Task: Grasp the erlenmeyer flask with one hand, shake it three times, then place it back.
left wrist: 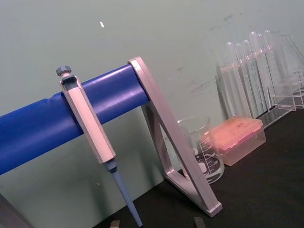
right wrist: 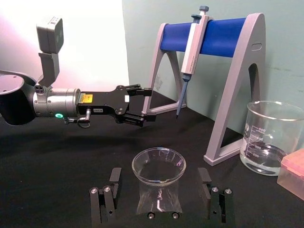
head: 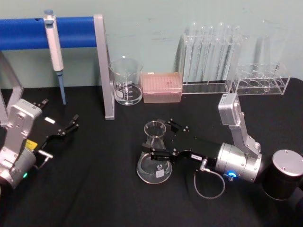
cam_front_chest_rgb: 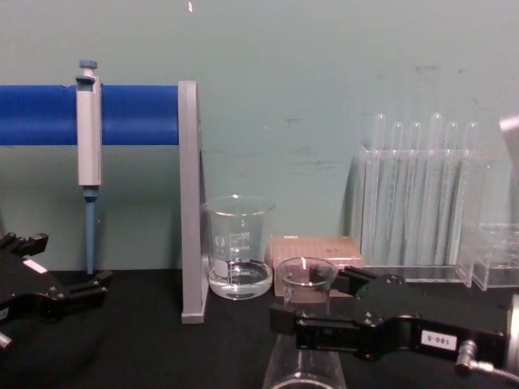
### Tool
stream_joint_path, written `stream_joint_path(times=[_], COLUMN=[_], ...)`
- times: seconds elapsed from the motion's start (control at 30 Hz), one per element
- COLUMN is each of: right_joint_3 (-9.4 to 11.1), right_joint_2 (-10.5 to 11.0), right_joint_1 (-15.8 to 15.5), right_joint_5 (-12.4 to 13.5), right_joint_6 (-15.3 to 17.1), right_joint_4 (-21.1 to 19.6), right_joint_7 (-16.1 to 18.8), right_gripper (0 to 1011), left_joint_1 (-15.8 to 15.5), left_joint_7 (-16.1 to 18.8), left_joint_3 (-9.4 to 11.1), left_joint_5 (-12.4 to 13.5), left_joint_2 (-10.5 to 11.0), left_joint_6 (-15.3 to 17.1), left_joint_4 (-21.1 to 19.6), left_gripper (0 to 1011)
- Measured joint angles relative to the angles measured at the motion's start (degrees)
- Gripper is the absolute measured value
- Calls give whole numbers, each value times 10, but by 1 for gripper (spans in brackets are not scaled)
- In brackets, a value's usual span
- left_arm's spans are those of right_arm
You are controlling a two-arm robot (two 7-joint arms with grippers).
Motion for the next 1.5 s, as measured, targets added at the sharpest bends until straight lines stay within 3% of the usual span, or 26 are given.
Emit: stream_joint_path(times=[0.93, 1.23, 1.5], right_joint_3=[1, 1, 1], right_joint_2=[0, 0, 0], right_joint_1=[-1, -1, -1], right_joint_5=[-1, -1, -1], right_joint_6=[0, 0, 0], right_joint_4=[-1, -1, -1], right_joint_7=[-1, -1, -1], right_gripper=[997, 794, 537], left_joint_1=[0, 0, 0], left_joint_7=[0, 0, 0], left_joint_3=[0, 0, 0], left_joint_5=[0, 0, 0], left_joint_2=[0, 0, 0], left_joint_6=[0, 0, 0], left_joint_4=[0, 0, 0], left_gripper=[1001, 1001, 1001])
